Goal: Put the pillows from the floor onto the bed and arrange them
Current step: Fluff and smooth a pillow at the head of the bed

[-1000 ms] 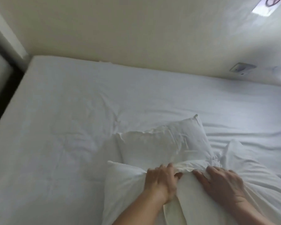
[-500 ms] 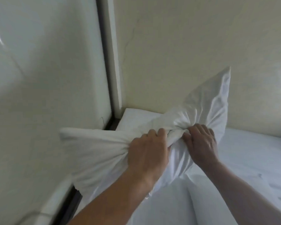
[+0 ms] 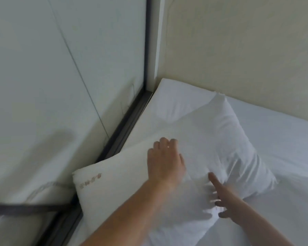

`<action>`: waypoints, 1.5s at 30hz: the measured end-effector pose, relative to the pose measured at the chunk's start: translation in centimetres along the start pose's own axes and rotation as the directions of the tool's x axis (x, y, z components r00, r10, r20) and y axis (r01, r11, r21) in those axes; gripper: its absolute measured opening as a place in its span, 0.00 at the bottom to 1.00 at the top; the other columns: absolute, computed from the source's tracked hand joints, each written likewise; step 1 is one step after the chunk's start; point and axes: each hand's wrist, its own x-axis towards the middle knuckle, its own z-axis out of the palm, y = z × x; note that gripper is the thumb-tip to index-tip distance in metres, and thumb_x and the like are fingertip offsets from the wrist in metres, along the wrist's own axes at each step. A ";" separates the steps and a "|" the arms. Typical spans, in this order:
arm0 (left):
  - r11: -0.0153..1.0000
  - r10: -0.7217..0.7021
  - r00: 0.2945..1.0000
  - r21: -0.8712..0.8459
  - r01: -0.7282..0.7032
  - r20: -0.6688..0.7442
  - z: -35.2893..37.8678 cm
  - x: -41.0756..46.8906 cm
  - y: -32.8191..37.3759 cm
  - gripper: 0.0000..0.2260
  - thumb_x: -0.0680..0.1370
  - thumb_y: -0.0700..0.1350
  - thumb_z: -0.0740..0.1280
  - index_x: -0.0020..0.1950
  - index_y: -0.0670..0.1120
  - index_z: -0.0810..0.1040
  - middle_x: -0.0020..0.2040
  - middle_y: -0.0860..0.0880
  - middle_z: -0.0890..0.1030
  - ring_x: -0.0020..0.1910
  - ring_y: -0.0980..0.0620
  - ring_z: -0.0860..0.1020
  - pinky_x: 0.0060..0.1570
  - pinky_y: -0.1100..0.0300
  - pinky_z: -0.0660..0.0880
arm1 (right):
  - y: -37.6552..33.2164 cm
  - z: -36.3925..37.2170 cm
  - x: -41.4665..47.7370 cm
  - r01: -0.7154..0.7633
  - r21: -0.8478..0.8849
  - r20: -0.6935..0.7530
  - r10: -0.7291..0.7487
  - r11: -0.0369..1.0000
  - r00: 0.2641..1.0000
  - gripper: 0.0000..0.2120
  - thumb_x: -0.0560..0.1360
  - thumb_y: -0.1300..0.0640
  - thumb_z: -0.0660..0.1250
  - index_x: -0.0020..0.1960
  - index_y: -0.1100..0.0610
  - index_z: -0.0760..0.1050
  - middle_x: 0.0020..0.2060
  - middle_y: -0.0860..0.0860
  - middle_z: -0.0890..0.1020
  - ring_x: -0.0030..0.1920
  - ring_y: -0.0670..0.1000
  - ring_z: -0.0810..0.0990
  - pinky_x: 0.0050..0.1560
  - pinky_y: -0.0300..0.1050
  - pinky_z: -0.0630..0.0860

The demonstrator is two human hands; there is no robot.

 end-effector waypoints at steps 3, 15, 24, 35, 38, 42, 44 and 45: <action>0.943 -0.276 0.941 0.244 0.225 0.196 3.9 3.8 -8.3 0.39 0.70 0.70 0.58 0.74 0.50 0.58 0.72 0.44 0.66 0.71 0.41 0.63 0.69 0.38 0.54 | 0.4 1.6 2.1 -0.058 0.170 -0.046 0.067 0.984 0.997 0.65 0.46 0.24 0.72 0.74 0.54 0.57 0.70 0.58 0.68 0.68 0.67 0.68 0.60 0.72 0.65; 0.899 -0.348 0.934 -0.254 0.356 0.078 5.4 4.7 -8.1 0.18 0.77 0.62 0.61 0.46 0.47 0.66 0.39 0.53 0.75 0.40 0.45 0.72 0.50 0.49 0.70 | -5.3 0.2 2.8 0.448 0.356 -0.504 -0.235 0.820 0.831 0.30 0.62 0.56 0.79 0.62 0.55 0.73 0.53 0.55 0.81 0.55 0.60 0.80 0.61 0.60 0.75; 0.972 -0.129 0.978 -0.175 0.157 0.163 5.8 -5.8 2.6 0.34 0.70 0.73 0.47 0.47 0.49 0.81 0.40 0.47 0.86 0.43 0.49 0.83 0.40 0.59 0.76 | -14.2 -5.8 1.3 0.528 -0.335 -0.491 -0.623 0.780 0.609 0.09 0.72 0.56 0.65 0.51 0.58 0.73 0.42 0.54 0.78 0.50 0.62 0.78 0.46 0.51 0.73; 0.961 -0.228 0.573 0.277 0.003 0.787 4.2 1.5 -3.8 0.22 0.68 0.63 0.65 0.38 0.44 0.84 0.32 0.50 0.85 0.32 0.51 0.84 0.42 0.62 0.79 | -6.5 -0.5 2.2 0.523 -0.443 -0.127 -0.629 0.728 0.767 0.18 0.76 0.53 0.64 0.65 0.53 0.74 0.60 0.53 0.80 0.61 0.57 0.77 0.58 0.49 0.72; 0.911 -0.085 0.800 0.372 -0.180 0.594 3.3 4.1 -3.7 0.21 0.61 0.64 0.72 0.39 0.48 0.81 0.35 0.52 0.84 0.38 0.49 0.82 0.40 0.59 0.72 | -2.8 0.1 1.1 0.458 -0.479 -0.097 -0.564 0.749 0.820 0.21 0.75 0.49 0.64 0.67 0.54 0.73 0.64 0.54 0.75 0.63 0.58 0.74 0.60 0.50 0.70; 0.713 0.267 0.818 0.467 -0.523 0.509 5.1 7.8 -1.9 0.39 0.61 0.54 0.76 0.69 0.52 0.66 0.68 0.44 0.67 0.68 0.41 0.65 0.65 0.44 0.65 | -0.4 1.7 -2.9 0.464 -0.467 -0.161 -0.589 0.753 0.792 0.27 0.74 0.44 0.67 0.70 0.51 0.69 0.63 0.52 0.75 0.62 0.54 0.75 0.60 0.50 0.72; 0.602 0.295 0.723 0.466 -0.648 0.624 6.2 8.9 -0.5 0.53 0.62 0.48 0.76 0.77 0.57 0.45 0.78 0.46 0.47 0.77 0.39 0.45 0.72 0.34 0.47 | 1.7 4.1 -5.7 0.433 -0.049 -0.204 -0.433 0.900 0.878 0.23 0.73 0.46 0.70 0.63 0.56 0.74 0.50 0.53 0.83 0.47 0.52 0.82 0.46 0.48 0.78; 0.563 0.281 0.685 0.462 -0.685 0.672 7.0 9.2 0.0 0.54 0.63 0.46 0.75 0.77 0.58 0.40 0.79 0.49 0.42 0.77 0.40 0.39 0.71 0.31 0.42 | 2.9 5.9 -7.2 0.247 0.306 -0.077 -0.235 0.919 0.969 0.22 0.73 0.46 0.70 0.58 0.60 0.76 0.44 0.55 0.85 0.40 0.53 0.84 0.38 0.47 0.79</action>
